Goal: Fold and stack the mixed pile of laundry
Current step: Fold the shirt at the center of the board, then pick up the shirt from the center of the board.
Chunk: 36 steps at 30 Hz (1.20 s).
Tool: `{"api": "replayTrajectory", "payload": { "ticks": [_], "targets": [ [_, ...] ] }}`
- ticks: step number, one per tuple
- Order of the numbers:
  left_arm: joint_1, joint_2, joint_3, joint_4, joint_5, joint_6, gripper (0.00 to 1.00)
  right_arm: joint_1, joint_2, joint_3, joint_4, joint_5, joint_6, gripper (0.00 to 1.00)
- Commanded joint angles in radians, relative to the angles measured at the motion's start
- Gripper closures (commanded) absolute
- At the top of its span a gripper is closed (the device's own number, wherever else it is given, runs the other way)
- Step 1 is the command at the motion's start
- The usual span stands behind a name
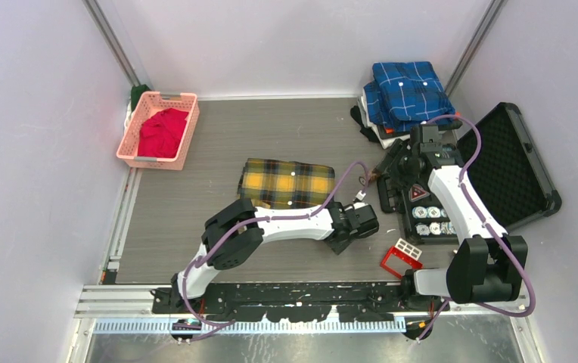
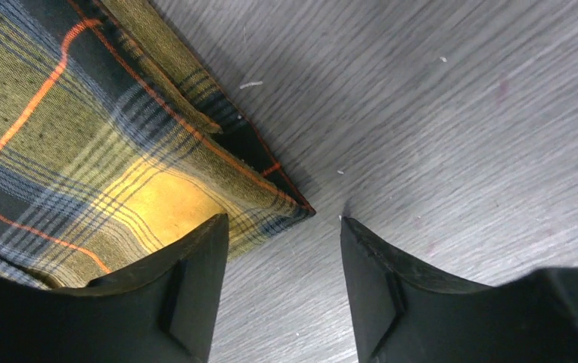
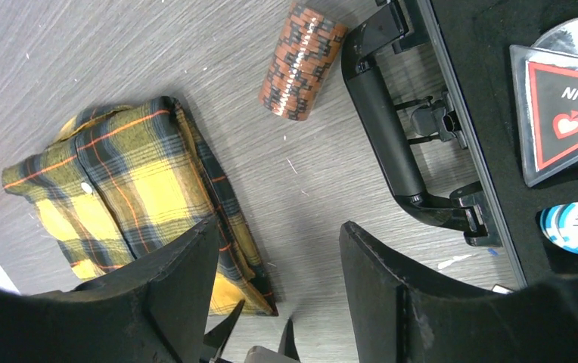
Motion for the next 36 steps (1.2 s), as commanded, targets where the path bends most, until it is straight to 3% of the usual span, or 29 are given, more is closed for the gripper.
{"api": "replayTrajectory", "payload": {
  "ticks": [1,4,8,14,18,30,36],
  "targets": [
    [0.006,0.014,0.001,0.042,-0.052,-0.015,0.46,-0.005,-0.021,-0.003,-0.003,-0.040,-0.026,0.36],
    [0.008,0.014,-0.035,0.091,-0.087,-0.012,0.60,-0.005,-0.015,-0.006,0.005,-0.063,-0.025,0.36],
    [0.008,0.008,-0.055,0.120,-0.132,-0.019,0.99,-0.005,0.002,-0.006,0.011,-0.086,-0.023,0.36],
    [0.022,-0.140,-0.156,0.212,-0.125,-0.034,1.00,-0.005,0.043,-0.055,0.096,-0.237,0.061,0.35],
    [0.050,-0.258,-0.241,0.287,-0.058,-0.059,1.00,-0.002,0.080,-0.115,0.241,-0.363,0.155,0.25],
    [0.083,-0.372,-0.298,0.324,0.021,-0.091,1.00,0.108,0.326,-0.128,0.498,-0.443,0.288,0.22],
    [0.084,-0.420,-0.316,0.320,0.018,-0.103,1.00,0.146,0.425,-0.106,0.542,-0.431,0.301,0.22]
  ]
}}
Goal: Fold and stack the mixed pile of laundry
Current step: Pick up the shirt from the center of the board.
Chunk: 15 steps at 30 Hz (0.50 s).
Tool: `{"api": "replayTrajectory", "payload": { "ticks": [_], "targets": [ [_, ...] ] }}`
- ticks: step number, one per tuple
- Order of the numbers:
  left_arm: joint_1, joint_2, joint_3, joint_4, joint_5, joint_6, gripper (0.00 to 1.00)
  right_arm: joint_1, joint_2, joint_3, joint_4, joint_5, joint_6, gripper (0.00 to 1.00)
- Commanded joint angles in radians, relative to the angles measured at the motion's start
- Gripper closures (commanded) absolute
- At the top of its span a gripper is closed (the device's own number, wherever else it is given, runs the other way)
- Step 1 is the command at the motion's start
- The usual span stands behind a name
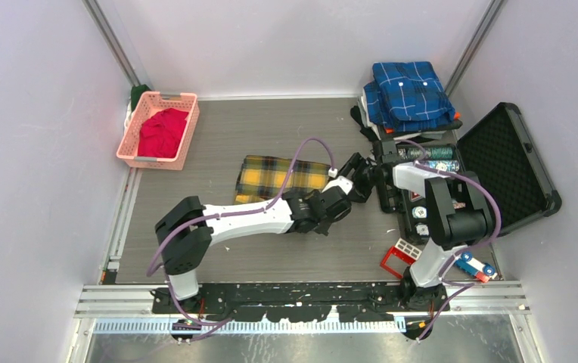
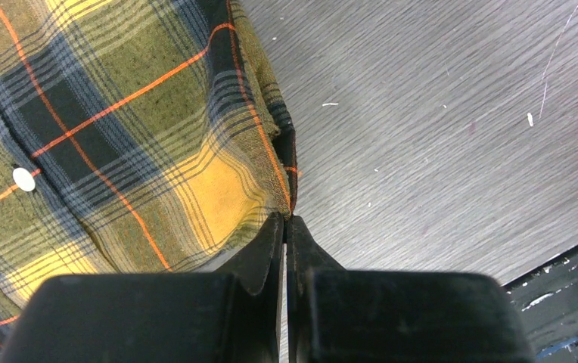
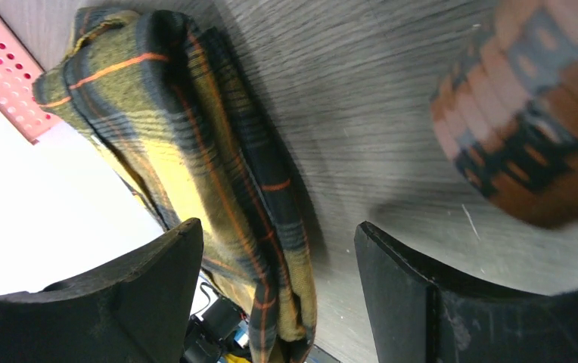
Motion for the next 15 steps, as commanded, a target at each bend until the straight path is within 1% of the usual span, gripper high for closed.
{"api": "replayTrajectory", "payload": {
  "ticks": [1,9,15],
  "targets": [
    [-0.003,-0.096,-0.015,0.045,0.004,-0.023,1.00,0.017,0.047,0.033,0.083,-0.010,0.027,0.22],
    [-0.003,-0.157,-0.043,0.067,0.024,-0.040,1.00,0.071,0.137,0.024,0.195,-0.012,0.077,0.22],
    [-0.004,-0.180,-0.056,0.073,0.020,-0.041,1.00,0.080,0.179,0.024,0.287,-0.011,0.128,0.26]
  ]
}}
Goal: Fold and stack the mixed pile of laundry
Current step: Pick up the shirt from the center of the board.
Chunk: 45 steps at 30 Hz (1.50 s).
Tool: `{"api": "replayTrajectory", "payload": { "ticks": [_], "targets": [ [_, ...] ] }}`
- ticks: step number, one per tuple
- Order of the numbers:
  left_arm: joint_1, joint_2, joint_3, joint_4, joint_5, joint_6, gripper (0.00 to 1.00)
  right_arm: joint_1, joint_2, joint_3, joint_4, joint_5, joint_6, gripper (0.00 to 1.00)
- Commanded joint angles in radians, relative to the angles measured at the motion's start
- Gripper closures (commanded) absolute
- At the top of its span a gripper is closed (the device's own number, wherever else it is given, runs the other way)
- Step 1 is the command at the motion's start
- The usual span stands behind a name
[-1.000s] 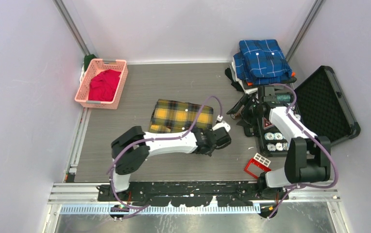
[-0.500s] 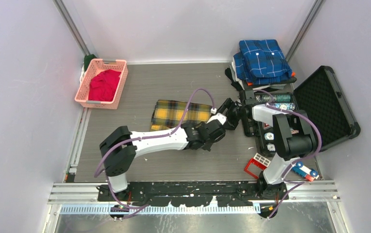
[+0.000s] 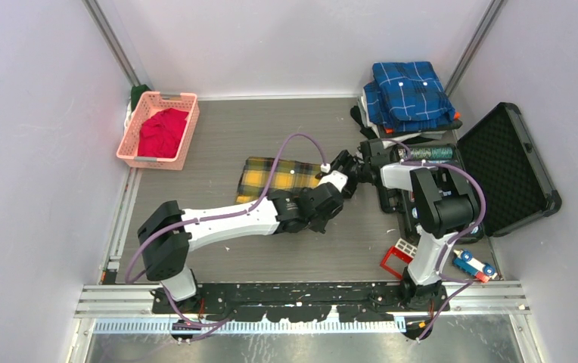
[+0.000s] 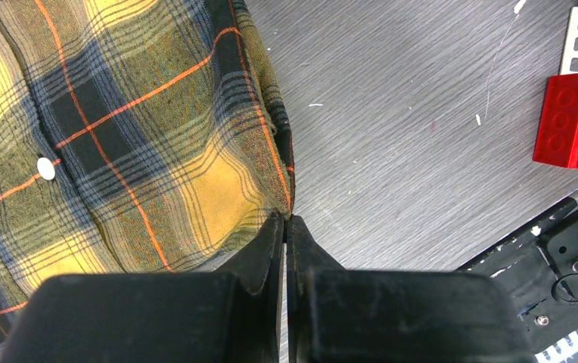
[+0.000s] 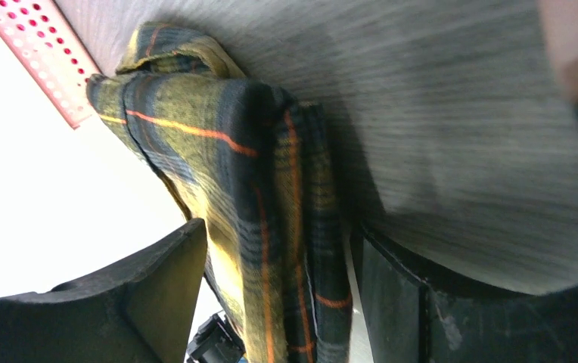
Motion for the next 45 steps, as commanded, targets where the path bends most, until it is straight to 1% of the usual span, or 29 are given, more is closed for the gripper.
{"api": "replayTrajectory", "payload": {
  "ticks": [1,5,8,13,14,15,16,17,18,19,20,21,22,23,24,26,29,33,37,40,45],
  "targets": [
    [-0.002,-0.060,-0.015,0.065,0.006,-0.019,1.00,0.009,0.050,0.005,0.077,0.042,0.034,0.26],
    [-0.001,-0.073,-0.030,0.083,0.014,-0.029,1.00,0.013,0.066,0.012,0.105,0.042,0.055,0.29],
    [-0.002,-0.082,-0.042,0.098,0.017,-0.037,1.00,0.016,0.067,0.016,0.115,0.042,0.061,0.35],
    [0.000,-0.096,-0.061,0.117,0.033,-0.053,1.00,0.015,0.062,0.035,0.110,0.039,0.061,0.63],
    [-0.001,-0.097,-0.066,0.120,0.042,-0.059,1.00,0.016,0.061,0.042,0.103,0.038,0.062,0.67],
    [0.000,-0.097,-0.070,0.124,0.052,-0.062,1.00,0.018,0.058,0.050,0.096,0.037,0.060,0.73],
    [0.000,-0.096,-0.073,0.126,0.062,-0.065,1.00,0.017,0.053,0.057,0.086,0.037,0.058,0.82],
    [0.000,-0.096,-0.079,0.128,0.071,-0.070,0.96,0.019,0.049,0.069,0.074,0.036,0.054,0.86],
    [0.000,-0.098,-0.085,0.129,0.086,-0.074,0.87,0.020,0.043,0.081,0.057,0.036,0.045,0.90],
    [0.000,-0.101,-0.089,0.127,0.095,-0.074,0.75,0.022,0.037,0.097,0.030,0.040,0.031,0.96],
    [0.000,-0.107,-0.094,0.120,0.102,-0.077,0.57,0.023,0.030,0.116,-0.007,0.048,0.014,0.99],
    [0.000,-0.114,-0.098,0.108,0.102,-0.078,0.43,0.024,0.021,0.137,-0.049,0.056,-0.010,0.99],
    [0.000,-0.130,-0.102,0.091,0.101,-0.079,0.33,0.024,0.016,0.164,-0.090,0.067,-0.035,0.99],
    [0.000,-0.142,-0.102,0.069,0.095,-0.078,0.26,0.024,0.011,0.189,-0.131,0.079,-0.062,0.99],
    [-0.001,-0.154,-0.104,0.039,0.086,-0.079,0.21,0.024,0.009,0.228,-0.175,0.098,-0.090,0.99],
    [-0.001,-0.187,-0.094,-0.054,0.061,-0.079,0.18,0.024,0.013,0.298,-0.270,0.116,-0.154,0.99],
    [0.000,-0.263,-0.076,-0.206,0.002,-0.079,0.17,0.024,0.033,0.415,-0.397,0.144,-0.252,0.99],
    [0.010,-0.411,-0.068,-0.402,-0.124,-0.071,0.15,0.024,0.071,0.581,-0.536,0.168,-0.344,0.99],
    [0.034,-0.570,-0.081,-0.555,-0.210,-0.069,0.10,0.023,0.108,0.760,-0.679,0.221,-0.442,0.99],
    [0.047,-0.698,-0.119,-0.611,-0.248,-0.061,0.02,0.023,0.145,0.911,-0.795,0.267,-0.518,0.99],
    [0.048,-0.846,-0.222,-0.628,-0.303,-0.058,0.00,0.019,0.204,1.175,-0.975,0.363,-0.625,0.99]
  ]
}}
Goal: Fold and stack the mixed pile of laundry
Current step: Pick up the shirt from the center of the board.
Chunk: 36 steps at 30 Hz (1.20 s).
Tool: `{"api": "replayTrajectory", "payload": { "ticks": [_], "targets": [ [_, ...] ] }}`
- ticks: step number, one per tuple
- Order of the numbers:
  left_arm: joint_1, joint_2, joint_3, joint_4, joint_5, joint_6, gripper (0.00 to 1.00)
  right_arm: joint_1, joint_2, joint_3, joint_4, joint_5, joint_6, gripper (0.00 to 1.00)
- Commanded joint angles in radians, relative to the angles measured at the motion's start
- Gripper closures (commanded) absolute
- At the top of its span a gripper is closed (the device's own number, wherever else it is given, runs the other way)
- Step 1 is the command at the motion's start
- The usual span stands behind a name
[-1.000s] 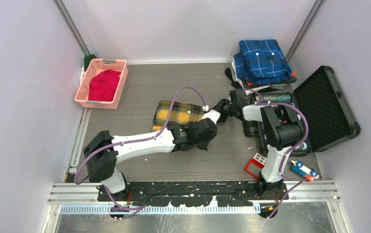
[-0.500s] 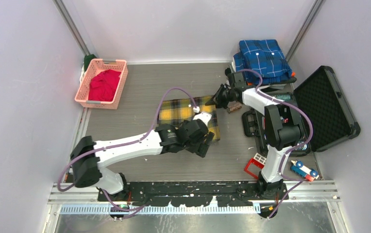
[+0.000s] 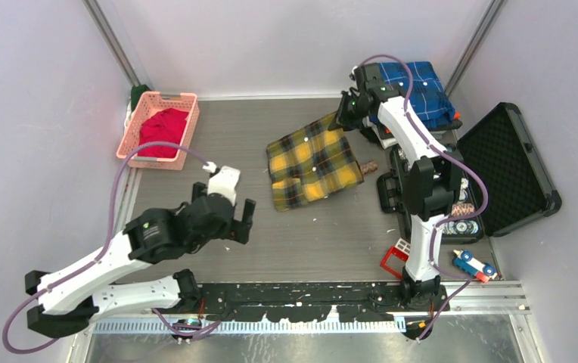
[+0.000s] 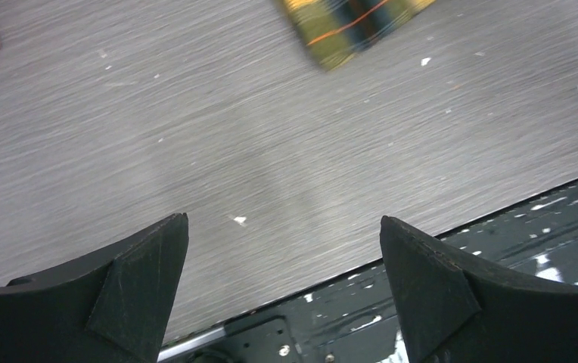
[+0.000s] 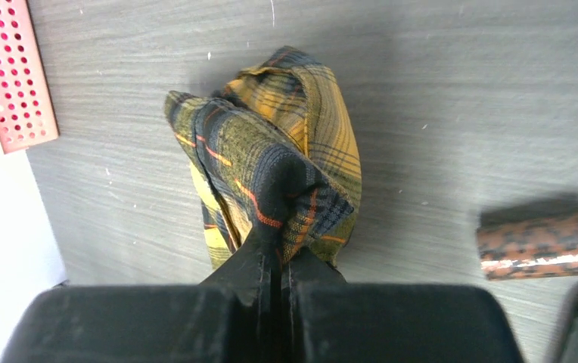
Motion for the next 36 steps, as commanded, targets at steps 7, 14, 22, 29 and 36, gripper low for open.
{"api": "replayTrajectory", "payload": {
  "ticks": [7,14,22,29,36],
  "targets": [
    [0.002,-0.159,-0.137,-0.050,-0.072,0.014,0.00,-0.019,0.103,0.590,-0.353,0.125,-0.243,0.99],
    [0.002,-0.223,-0.215,0.005,-0.071,0.023,0.00,-0.058,0.075,0.681,-0.314,0.111,-0.350,0.99],
    [0.003,-0.250,-0.221,0.009,-0.071,0.019,0.00,-0.086,0.043,0.789,-0.299,0.166,-0.540,0.99],
    [0.003,-0.214,-0.219,0.012,-0.075,0.025,0.00,-0.132,-0.037,0.732,-0.194,0.179,-0.648,0.99],
    [0.003,-0.163,-0.213,0.012,-0.065,0.031,0.00,-0.151,-0.044,0.794,-0.153,0.206,-0.714,0.99]
  ]
}}
